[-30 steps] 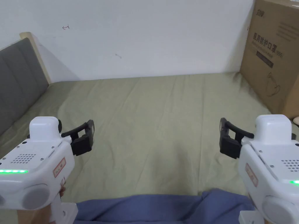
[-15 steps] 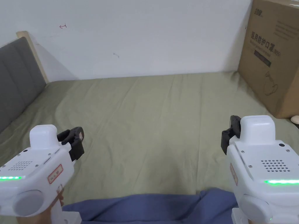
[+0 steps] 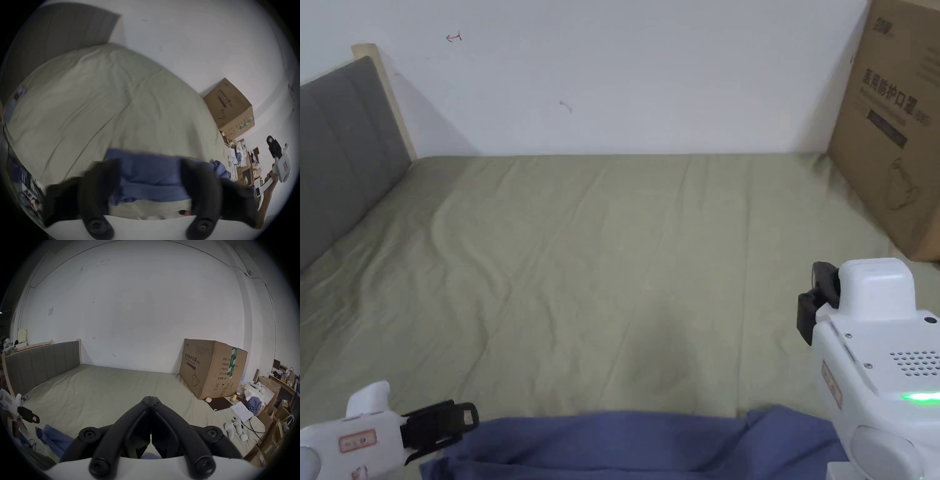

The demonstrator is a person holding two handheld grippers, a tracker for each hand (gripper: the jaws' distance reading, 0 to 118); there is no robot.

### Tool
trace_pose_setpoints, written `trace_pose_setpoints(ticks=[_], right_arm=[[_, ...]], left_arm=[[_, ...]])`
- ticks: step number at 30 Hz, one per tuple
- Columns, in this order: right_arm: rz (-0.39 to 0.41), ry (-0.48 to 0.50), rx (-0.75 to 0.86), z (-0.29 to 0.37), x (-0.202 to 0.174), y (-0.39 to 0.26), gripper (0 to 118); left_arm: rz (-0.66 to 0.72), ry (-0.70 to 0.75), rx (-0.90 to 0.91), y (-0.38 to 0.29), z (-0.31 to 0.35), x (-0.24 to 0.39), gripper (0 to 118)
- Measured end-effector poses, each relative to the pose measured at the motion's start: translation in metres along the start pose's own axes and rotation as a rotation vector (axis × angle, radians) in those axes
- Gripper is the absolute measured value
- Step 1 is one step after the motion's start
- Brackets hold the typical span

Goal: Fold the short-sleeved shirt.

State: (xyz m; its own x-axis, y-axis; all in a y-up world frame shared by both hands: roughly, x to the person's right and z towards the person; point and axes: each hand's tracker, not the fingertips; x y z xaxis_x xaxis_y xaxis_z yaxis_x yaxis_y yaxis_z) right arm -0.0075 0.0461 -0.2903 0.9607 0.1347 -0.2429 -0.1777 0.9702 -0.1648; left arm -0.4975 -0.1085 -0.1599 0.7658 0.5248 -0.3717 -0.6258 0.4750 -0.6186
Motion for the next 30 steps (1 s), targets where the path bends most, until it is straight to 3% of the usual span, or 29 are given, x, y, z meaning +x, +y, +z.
trace_pose_setpoints(ticks=[7,10,14,16,18,19,23,30], right_arm=[[0.026,0.023,-0.057,-0.009,-0.018,-0.013,0],[0.03,0.03,-0.076,-0.011,-0.023,-0.017,0],[0.02,0.036,-0.089,-0.013,-0.024,-0.019,0],[0.018,0.036,-0.092,-0.013,-0.023,-0.019,0],[0.01,0.037,-0.095,-0.013,-0.02,-0.02,0],[0.002,0.037,-0.096,-0.013,-0.019,-0.02,0],[-0.015,0.033,-0.093,-0.008,-0.011,-0.018,0],[-0.028,0.022,-0.065,-0.002,0.006,-0.01,0]], left_arm=[[0.046,0.001,-0.104,-0.012,-0.028,-0.033,98],[0.024,-0.001,-0.154,-0.013,-0.054,-0.052,84],[-0.102,0.079,-0.16,-0.017,-0.05,-0.025,79],[-0.158,0.082,-0.142,-0.017,-0.047,-0.02,62],[-0.176,0.053,-0.153,-0.019,-0.049,-0.009,22],[-0.173,0.01,-0.178,-0.02,-0.053,-0.004,12],[-0.295,0.09,-0.128,-0.024,-0.048,0.022,11],[-0.283,0.124,0.014,0.015,0.017,0.02,10]])
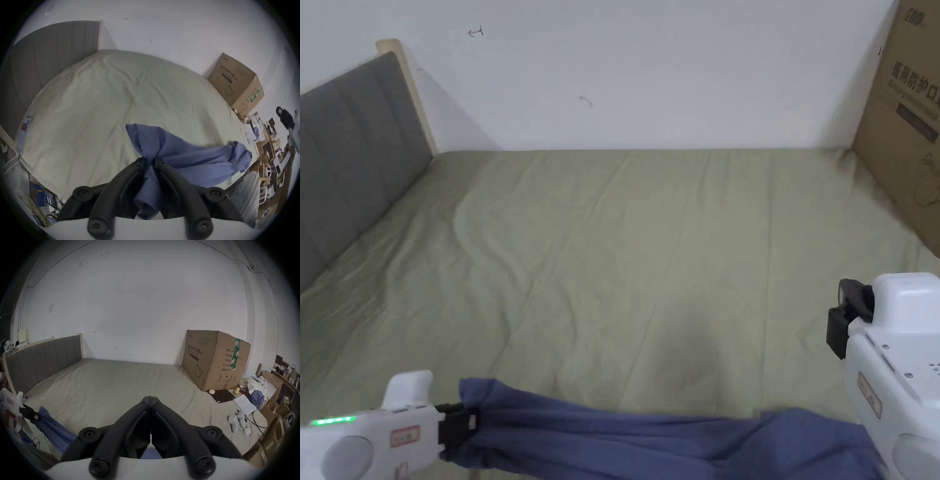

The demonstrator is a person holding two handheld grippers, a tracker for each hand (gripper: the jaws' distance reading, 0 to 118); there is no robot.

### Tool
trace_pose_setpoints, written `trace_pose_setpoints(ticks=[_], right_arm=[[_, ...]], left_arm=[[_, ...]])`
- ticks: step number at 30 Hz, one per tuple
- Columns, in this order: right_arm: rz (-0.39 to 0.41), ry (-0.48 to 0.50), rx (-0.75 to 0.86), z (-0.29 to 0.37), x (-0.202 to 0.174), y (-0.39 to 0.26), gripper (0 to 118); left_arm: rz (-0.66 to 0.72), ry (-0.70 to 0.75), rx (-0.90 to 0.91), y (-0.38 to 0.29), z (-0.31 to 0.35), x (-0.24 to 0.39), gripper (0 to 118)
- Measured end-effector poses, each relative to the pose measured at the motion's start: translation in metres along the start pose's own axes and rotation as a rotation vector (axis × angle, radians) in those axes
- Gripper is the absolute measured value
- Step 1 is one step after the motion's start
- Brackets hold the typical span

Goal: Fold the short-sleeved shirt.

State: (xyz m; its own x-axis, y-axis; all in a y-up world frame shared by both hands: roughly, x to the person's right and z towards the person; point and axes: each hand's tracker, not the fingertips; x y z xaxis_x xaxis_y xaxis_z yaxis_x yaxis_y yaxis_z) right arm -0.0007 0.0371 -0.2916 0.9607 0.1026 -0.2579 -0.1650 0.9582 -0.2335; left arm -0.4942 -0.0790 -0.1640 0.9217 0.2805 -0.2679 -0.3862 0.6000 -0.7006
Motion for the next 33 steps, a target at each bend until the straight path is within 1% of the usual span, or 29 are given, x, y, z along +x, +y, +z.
trace_pose_setpoints(ticks=[2,4,5,6,8,11,15,17,18,21,26,29,30,31,32,33], right_arm=[[-0.01,-0.002,0.007,0.002,0.004,0.001,0],[-0.019,-0.001,0.011,0.003,0.008,0.001,0],[-0.024,-0.001,0.012,0.003,0.01,0.002,0],[-0.028,0.0,0.014,0.004,0.011,0.002,0],[-0.03,0.001,0.018,0.006,0.013,0.002,0],[-0.035,0.006,0.024,0.007,0.014,0.002,0],[-0.042,0.019,0.031,0.009,0.013,0.003,0],[-0.043,0.026,0.035,0.011,0.013,0.003,0],[-0.041,0.028,0.037,0.012,0.012,0.003,0],[-0.036,0.03,0.039,0.015,0.014,0.001,0],[-0.046,0.023,0.036,0.017,0.021,-0.004,0],[-0.051,0.015,0.03,0.018,0.025,-0.007,0],[-0.053,0.013,0.027,0.018,0.027,-0.008,0],[-0.055,0.011,0.025,0.019,0.029,-0.008,0],[-0.056,0.009,0.024,0.02,0.031,-0.009,0],[-0.055,0.004,0.025,0.021,0.032,-0.009,0]], left_arm=[[-0.031,0.089,0.025,0.007,0.012,-0.015,10],[-0.032,0.154,0.014,0.01,0.022,-0.03,10],[-0.012,0.165,0.011,0.011,0.027,-0.038,10],[0.01,0.174,0.015,0.008,0.034,-0.031,10],[0.011,0.174,0.014,0.007,0.038,-0.027,10],[-0.052,0.16,0.021,0.006,0.04,0.009,10],[-0.132,0.117,-0.012,0.008,0.026,0.071,10],[-0.158,0.07,-0.039,0.006,0.014,0.101,10],[-0.172,0.039,-0.056,0.007,0.002,0.106,10],[-0.221,0.003,-0.123,-0.004,-0.027,0.141,10],[-0.222,-0.049,-0.242,-0.03,-0.078,0.182,10],[-0.204,-0.016,-0.305,-0.044,-0.106,0.195,11],[-0.194,-0.011,-0.316,-0.049,-0.112,0.198,16],[-0.186,-0.013,-0.325,-0.051,-0.117,0.199,27],[-0.164,-0.023,-0.326,-0.053,-0.117,0.199,52],[-0.124,-0.075,-0.32,-0.053,-0.113,0.199,72]])
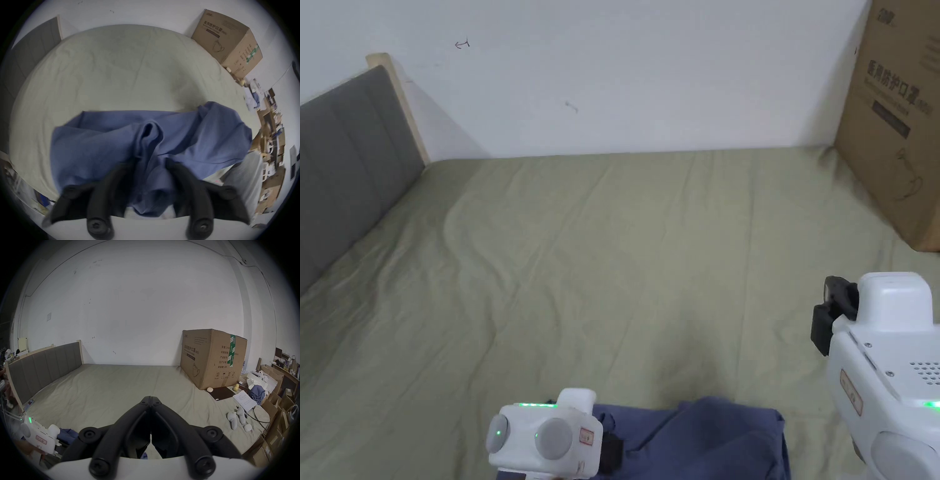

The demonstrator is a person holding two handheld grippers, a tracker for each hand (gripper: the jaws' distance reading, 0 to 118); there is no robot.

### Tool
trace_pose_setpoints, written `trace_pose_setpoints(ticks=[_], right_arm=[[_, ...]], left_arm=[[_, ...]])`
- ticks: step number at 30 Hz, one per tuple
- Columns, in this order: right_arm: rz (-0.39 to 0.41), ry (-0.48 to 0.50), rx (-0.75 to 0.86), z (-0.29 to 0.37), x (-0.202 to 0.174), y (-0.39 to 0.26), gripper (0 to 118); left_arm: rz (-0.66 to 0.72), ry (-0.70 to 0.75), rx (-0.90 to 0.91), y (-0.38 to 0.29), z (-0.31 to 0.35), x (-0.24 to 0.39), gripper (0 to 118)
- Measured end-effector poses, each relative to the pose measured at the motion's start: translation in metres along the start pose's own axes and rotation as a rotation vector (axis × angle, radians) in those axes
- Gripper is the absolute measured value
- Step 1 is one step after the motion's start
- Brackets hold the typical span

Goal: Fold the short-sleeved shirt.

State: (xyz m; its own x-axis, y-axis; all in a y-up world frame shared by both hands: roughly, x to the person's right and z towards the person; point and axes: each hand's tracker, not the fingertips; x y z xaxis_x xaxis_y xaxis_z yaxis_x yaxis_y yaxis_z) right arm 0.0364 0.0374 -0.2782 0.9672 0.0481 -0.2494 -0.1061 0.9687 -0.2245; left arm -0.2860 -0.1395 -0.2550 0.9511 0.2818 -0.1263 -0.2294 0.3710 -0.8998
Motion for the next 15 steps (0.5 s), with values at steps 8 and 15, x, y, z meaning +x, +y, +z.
trace_pose_setpoints(ticks=[8,15], right_arm=[[-0.019,-0.014,0.01,0.0,0.007,0.004,0],[-0.009,-0.01,0.031,0.003,0.006,0.013,0]], left_arm=[[0.049,-0.099,0.276,0.012,0.081,-0.005,95],[0.002,0.084,0.519,0.012,0.131,-0.037,92]])
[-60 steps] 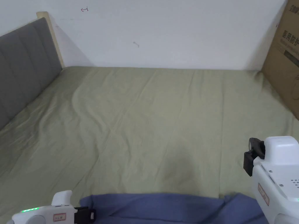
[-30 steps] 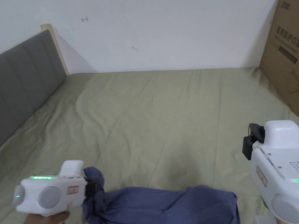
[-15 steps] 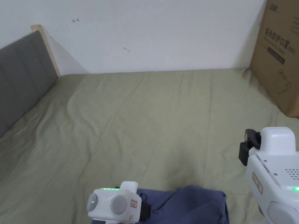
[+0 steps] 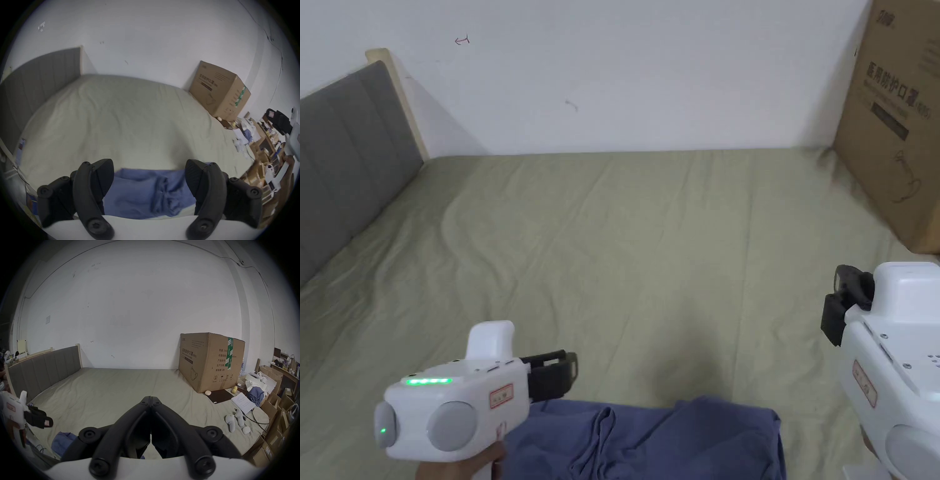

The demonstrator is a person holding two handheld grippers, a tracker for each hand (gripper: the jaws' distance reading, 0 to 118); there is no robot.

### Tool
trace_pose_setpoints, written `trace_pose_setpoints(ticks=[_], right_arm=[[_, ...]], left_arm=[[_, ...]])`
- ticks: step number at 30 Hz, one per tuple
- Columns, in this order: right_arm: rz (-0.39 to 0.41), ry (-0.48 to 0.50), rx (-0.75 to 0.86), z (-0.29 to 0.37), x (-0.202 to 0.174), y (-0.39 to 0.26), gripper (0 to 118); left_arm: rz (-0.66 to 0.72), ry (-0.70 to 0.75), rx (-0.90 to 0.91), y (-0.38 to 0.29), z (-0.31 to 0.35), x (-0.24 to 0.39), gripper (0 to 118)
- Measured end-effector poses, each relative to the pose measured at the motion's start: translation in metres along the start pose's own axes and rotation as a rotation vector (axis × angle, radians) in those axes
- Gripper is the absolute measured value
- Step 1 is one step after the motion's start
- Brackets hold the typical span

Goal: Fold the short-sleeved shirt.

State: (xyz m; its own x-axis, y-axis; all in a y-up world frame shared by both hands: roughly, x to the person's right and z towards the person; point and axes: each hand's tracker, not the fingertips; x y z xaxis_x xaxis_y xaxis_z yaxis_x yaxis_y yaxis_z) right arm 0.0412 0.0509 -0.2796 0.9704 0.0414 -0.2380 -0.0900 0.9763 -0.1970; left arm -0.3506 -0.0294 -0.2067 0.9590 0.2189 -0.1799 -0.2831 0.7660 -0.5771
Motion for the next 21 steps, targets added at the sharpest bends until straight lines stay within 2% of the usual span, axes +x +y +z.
trace_pose_setpoints(ticks=[1,2,3,4,8,11,16,21], right_arm=[[0.001,0.0,0.002,0.0,0.0,0.001,0],[0.001,-0.001,0.004,0.001,0.0,0.001,0],[0.002,-0.001,0.005,0.001,0.0,0.002,0],[0.001,-0.001,0.006,0.001,0.0,0.002,0],[0.004,-0.004,0.001,0.001,0.001,0.002,0],[0.005,-0.006,-0.003,0.001,0.002,0.001,0],[0.015,-0.008,-0.016,0.0,0.004,-0.002,0],[0.019,-0.025,-0.029,0.0,0.012,-0.006,0]], left_arm=[[-0.008,0.019,0.011,-0.002,0.0,-0.005,85],[-0.02,0.022,0.016,-0.006,-0.003,-0.009,59],[-0.021,0.021,0.015,-0.011,-0.006,-0.013,27],[-0.013,0.028,0.005,-0.016,-0.012,-0.017,0],[-0.002,0.044,-0.033,-0.045,-0.032,-0.019,0],[-0.006,0.035,-0.133,-0.068,-0.052,-0.012,0],[-0.032,-0.004,-0.266,-0.109,-0.086,0.016,0],[-0.056,-0.04,-0.294,-0.121,-0.096,0.056,0]])
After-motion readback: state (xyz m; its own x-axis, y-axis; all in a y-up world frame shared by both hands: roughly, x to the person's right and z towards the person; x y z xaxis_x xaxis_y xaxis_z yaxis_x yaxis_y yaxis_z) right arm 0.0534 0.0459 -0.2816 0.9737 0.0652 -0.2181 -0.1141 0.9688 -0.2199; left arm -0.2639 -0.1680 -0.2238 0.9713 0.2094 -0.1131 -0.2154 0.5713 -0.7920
